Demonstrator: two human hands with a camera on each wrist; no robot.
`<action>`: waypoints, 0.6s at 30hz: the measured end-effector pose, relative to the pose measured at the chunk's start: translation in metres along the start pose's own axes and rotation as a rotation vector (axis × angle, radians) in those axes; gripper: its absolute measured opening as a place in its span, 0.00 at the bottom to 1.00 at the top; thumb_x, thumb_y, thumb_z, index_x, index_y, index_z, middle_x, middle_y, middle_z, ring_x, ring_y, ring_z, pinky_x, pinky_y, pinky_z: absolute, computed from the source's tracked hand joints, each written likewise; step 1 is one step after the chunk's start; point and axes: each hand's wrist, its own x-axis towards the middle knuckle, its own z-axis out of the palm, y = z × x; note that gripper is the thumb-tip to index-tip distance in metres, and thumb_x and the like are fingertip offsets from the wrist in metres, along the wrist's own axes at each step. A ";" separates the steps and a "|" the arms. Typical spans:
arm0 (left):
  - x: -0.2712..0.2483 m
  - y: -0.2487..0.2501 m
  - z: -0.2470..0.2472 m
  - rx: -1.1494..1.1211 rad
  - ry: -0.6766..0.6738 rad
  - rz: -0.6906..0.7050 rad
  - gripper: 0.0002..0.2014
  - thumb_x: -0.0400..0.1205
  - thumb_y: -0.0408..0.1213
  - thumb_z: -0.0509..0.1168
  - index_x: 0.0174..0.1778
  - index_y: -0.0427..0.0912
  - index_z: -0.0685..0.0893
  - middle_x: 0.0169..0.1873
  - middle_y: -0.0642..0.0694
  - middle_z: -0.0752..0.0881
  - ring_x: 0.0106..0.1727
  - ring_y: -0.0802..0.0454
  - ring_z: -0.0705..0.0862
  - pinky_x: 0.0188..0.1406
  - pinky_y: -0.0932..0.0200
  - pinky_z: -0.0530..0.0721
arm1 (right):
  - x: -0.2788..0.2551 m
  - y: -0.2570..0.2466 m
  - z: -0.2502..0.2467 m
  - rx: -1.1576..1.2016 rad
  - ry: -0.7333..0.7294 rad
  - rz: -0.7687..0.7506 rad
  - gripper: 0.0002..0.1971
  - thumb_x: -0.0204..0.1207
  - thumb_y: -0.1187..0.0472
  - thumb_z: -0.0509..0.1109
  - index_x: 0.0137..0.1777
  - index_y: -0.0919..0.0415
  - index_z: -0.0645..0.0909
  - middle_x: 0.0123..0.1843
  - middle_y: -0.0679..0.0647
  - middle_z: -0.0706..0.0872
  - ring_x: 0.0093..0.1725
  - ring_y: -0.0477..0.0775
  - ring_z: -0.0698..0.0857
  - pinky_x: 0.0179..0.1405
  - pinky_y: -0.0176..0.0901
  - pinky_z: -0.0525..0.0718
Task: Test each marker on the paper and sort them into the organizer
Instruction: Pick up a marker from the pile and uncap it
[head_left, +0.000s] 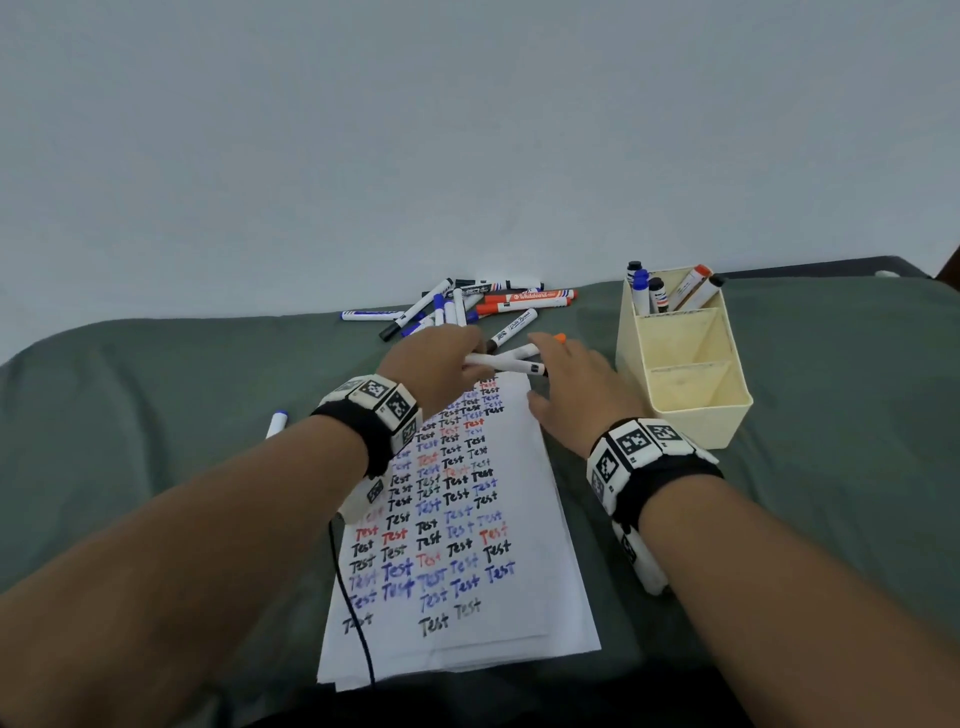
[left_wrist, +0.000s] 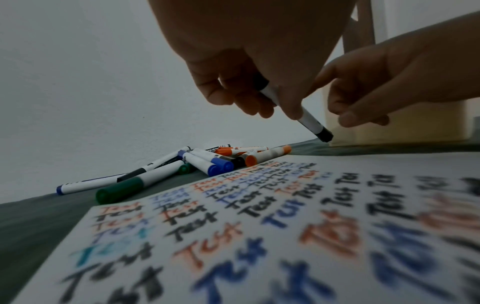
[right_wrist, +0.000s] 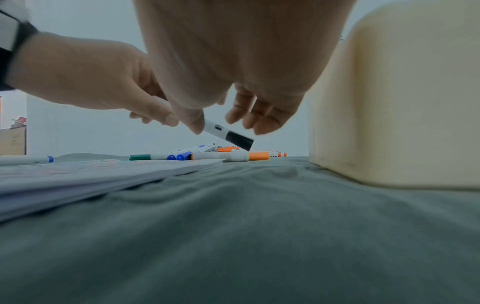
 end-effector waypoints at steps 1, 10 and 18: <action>-0.007 0.002 -0.001 -0.013 0.001 0.013 0.08 0.83 0.51 0.70 0.45 0.53 0.79 0.32 0.59 0.76 0.33 0.61 0.75 0.29 0.63 0.64 | 0.000 0.000 -0.001 0.009 -0.017 -0.026 0.29 0.82 0.50 0.68 0.81 0.43 0.64 0.70 0.51 0.78 0.66 0.58 0.79 0.56 0.50 0.82; -0.045 0.019 -0.005 -0.247 0.067 0.055 0.15 0.79 0.46 0.76 0.57 0.53 0.80 0.39 0.60 0.80 0.39 0.59 0.80 0.37 0.65 0.77 | -0.005 -0.009 -0.010 0.018 -0.017 -0.193 0.05 0.83 0.53 0.71 0.48 0.52 0.86 0.40 0.47 0.80 0.44 0.55 0.84 0.40 0.45 0.78; -0.045 0.008 -0.007 -0.202 -0.100 0.085 0.32 0.80 0.47 0.75 0.80 0.51 0.72 0.76 0.50 0.74 0.77 0.54 0.70 0.78 0.52 0.69 | -0.013 -0.011 -0.013 0.200 0.003 -0.137 0.15 0.80 0.51 0.67 0.64 0.42 0.87 0.55 0.42 0.90 0.50 0.46 0.86 0.52 0.46 0.86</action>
